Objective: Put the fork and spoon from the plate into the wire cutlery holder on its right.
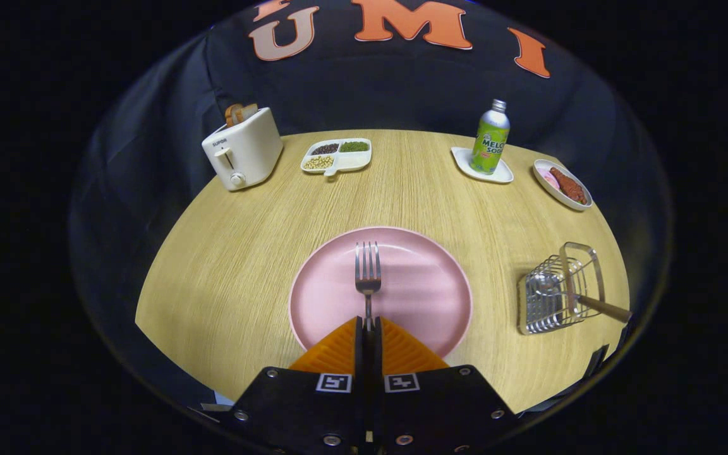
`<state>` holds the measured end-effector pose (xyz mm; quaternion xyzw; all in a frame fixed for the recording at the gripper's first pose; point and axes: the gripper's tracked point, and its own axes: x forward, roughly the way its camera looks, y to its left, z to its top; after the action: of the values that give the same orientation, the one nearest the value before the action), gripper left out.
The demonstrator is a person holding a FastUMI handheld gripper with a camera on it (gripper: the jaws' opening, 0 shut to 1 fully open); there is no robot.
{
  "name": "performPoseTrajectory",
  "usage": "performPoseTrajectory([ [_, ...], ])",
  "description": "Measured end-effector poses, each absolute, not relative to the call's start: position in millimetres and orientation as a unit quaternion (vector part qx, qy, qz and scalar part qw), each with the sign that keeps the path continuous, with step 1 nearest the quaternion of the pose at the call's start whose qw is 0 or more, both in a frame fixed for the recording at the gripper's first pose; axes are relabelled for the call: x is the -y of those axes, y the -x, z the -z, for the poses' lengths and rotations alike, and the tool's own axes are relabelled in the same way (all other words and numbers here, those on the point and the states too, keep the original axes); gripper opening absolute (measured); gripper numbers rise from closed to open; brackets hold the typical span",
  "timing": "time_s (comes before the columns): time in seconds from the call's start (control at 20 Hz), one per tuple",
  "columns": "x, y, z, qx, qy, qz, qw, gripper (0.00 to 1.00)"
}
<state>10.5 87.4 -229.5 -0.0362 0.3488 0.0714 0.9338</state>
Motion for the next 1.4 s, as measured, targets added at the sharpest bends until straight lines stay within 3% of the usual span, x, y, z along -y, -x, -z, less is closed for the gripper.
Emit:
performPoseTrajectory([
  [0.8, 74, 11, 168, -0.395, 0.066, -0.022, 0.916, 0.05],
  [1.4, 134, 2, 168, -0.508, 0.161, -0.045, 0.845, 0.05],
])
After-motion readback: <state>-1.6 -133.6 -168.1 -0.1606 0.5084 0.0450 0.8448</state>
